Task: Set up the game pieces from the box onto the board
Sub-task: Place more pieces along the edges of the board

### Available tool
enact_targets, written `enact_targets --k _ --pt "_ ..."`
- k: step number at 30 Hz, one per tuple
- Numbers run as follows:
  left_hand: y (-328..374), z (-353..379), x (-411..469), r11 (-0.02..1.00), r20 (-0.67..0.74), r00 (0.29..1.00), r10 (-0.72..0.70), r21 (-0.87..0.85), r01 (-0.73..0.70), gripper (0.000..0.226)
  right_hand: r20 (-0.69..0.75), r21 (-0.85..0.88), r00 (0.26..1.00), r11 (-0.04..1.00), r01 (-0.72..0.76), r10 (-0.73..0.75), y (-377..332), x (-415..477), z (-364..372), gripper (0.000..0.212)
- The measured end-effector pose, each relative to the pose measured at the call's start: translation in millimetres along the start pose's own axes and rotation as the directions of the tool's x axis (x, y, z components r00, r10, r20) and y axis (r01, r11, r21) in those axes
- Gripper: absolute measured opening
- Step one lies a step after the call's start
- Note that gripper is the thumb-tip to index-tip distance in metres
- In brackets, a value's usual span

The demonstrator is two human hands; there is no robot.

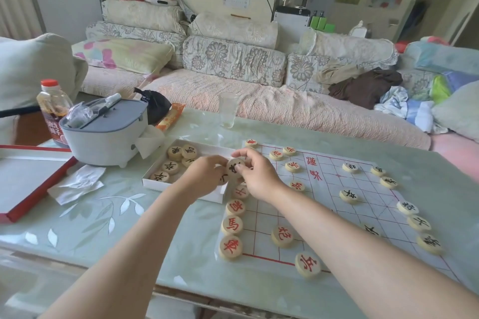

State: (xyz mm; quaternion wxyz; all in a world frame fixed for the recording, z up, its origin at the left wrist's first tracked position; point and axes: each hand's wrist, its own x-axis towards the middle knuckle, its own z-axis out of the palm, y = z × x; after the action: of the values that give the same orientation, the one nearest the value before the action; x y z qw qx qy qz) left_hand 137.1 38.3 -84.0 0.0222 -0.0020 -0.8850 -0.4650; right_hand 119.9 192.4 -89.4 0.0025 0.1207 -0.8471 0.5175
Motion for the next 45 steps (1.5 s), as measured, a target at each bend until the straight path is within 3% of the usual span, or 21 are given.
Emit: enact_targets --k 4,9,14,21,27,32,41,45 --pt "24.8 23.0 -11.3 0.949 0.083 0.991 -0.108 -0.289 0.128 0.019 -0.032 0.058 0.999 0.998 -0.026 0.028 9.3 -19.9 -27.5 0.025" --pt "54.9 57.1 -15.6 0.830 0.203 0.972 -0.122 -0.516 0.212 0.017 -0.102 0.063 0.991 0.994 -0.084 0.091 21.7 -47.0 -69.5 0.025" --pt "77.8 97.8 -17.4 0.856 0.281 0.953 -0.115 -0.459 0.239 0.015 -0.098 -0.023 0.991 0.996 -0.089 0.087 33.0 -75.6 -112.9 0.029" --pt "103.2 142.4 -19.8 0.891 0.342 0.934 -0.101 -0.387 0.238 0.015 -0.062 -0.131 0.992 0.985 -0.115 0.107 56.5 -101.5 -163.3 0.059" --pt "116.7 170.4 -25.4 0.928 0.469 0.883 0.011 -0.335 0.166 0.023 -0.117 -0.260 0.984 0.952 -0.159 0.133 79.9 -123.3 -199.2 0.051" --pt "117.5 187.0 -32.3 0.991 0.494 0.861 0.119 -0.013 -0.130 0.043 -0.194 -0.306 0.962 0.920 -0.244 0.190 97.9 -144.5 -230.0 0.040" --pt "121.0 211.5 -54.3 0.987 0.521 0.844 0.125 0.019 -0.158 0.030 -0.265 -0.401 0.937 0.858 -0.320 0.226 111.7 -191.1 -276.3 0.030" --pt "123.4 218.9 -61.5 0.984 0.554 0.824 0.116 0.049 -0.172 0.031 -0.293 -0.492 0.907 0.765 -0.415 0.304 118.3 -216.5 -298.7 0.036"
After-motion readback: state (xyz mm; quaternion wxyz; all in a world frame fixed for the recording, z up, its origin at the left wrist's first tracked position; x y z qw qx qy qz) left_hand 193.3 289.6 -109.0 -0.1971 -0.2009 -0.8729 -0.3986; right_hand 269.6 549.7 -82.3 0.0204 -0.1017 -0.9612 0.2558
